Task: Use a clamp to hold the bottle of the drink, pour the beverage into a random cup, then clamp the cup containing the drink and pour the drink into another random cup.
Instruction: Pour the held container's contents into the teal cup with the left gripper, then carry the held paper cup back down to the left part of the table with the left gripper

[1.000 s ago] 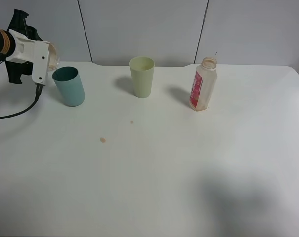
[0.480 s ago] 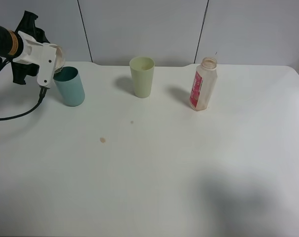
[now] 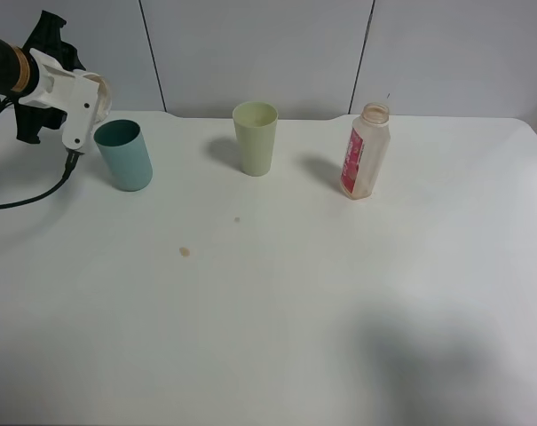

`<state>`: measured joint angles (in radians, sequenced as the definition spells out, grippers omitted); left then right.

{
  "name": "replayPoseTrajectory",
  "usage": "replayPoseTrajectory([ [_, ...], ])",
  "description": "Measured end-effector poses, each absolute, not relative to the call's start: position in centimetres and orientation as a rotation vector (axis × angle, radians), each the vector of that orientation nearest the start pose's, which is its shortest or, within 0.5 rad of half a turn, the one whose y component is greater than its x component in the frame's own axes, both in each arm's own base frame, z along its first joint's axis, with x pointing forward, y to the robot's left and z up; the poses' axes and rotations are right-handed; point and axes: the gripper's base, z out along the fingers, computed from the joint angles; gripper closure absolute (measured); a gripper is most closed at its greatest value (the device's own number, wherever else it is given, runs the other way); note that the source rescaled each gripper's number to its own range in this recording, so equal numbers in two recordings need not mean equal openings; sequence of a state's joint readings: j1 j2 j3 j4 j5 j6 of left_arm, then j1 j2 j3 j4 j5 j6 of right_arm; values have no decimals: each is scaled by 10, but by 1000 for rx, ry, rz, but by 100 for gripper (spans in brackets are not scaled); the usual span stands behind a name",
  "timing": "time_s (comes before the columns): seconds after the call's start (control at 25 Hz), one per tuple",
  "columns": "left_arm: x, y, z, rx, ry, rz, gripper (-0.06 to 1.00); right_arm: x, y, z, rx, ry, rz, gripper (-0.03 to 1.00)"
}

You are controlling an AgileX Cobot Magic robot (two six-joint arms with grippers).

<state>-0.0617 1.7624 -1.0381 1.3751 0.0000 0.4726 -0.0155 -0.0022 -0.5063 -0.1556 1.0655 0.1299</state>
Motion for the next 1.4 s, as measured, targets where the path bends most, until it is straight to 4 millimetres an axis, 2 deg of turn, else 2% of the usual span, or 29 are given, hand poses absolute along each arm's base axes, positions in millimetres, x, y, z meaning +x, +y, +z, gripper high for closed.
replayPoseTrajectory([
  [0.24, 380, -25, 210, 1873, 1429, 894, 94, -7, -12, 279, 156, 2027, -114, -3],
  [0.64, 383, -33, 216, 1479, 1615, 620, 94, -7, -12, 279, 156, 2027, -114, -3],
  [0.8, 385, -25, 219, 1302, 1677, 528, 94, -7, -12, 279, 156, 2027, -114, -3],
  [1.0, 388, -6, 225, 1063, 1738, 424, 94, -7, -12, 279, 156, 2027, -114, -3],
  [1.2, 390, 9, 232, 883, 1723, 355, 94, -7, -12, 279, 156, 2027, -114, -3],
  [1.4, 384, 16, 228, 718, 1695, 266, 94, -7, -12, 279, 156, 2027, -114, -3],
])
